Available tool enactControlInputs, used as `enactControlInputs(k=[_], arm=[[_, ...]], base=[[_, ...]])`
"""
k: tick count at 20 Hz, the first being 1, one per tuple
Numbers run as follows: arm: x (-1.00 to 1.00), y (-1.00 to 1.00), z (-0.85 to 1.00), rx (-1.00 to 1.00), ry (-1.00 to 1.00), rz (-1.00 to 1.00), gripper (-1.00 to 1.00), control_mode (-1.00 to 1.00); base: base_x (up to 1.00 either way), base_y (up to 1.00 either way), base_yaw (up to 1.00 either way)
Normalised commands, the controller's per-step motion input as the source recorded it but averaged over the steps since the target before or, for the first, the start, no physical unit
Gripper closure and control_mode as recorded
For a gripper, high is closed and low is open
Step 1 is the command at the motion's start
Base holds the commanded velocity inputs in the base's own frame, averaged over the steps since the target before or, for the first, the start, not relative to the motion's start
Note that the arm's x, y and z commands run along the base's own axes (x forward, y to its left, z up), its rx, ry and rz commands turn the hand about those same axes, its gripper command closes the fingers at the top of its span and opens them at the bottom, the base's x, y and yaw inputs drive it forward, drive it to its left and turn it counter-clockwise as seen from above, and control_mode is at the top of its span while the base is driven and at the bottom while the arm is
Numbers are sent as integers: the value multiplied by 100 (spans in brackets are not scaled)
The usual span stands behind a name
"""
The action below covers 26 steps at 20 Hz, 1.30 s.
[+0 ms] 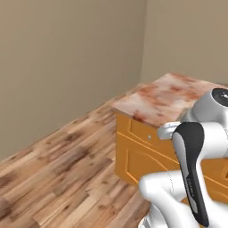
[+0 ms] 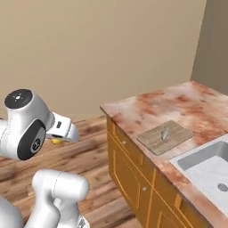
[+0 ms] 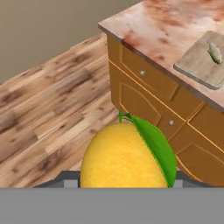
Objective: Retrieve a lemon from the fridge and place it on the cutting board with the fish.
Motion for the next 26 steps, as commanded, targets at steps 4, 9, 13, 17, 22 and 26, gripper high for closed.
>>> enactControlInputs(k=[4, 9, 13, 17, 22, 26], arm=[[0, 0, 0, 0, 0, 0, 100, 100], [0, 0, 0, 0, 0, 0, 100, 100], [0, 0, 0, 0, 0, 0, 100, 100], [0, 0, 0, 0, 0, 0, 100, 100], [0, 0, 0, 0, 0, 0, 100, 100], [0, 0, 0, 0, 0, 0, 100, 100]], base=[[21, 7, -80], [0, 0, -88], [11, 4, -87], [33, 21, -82], [32, 93, -45], [23, 98, -20]])
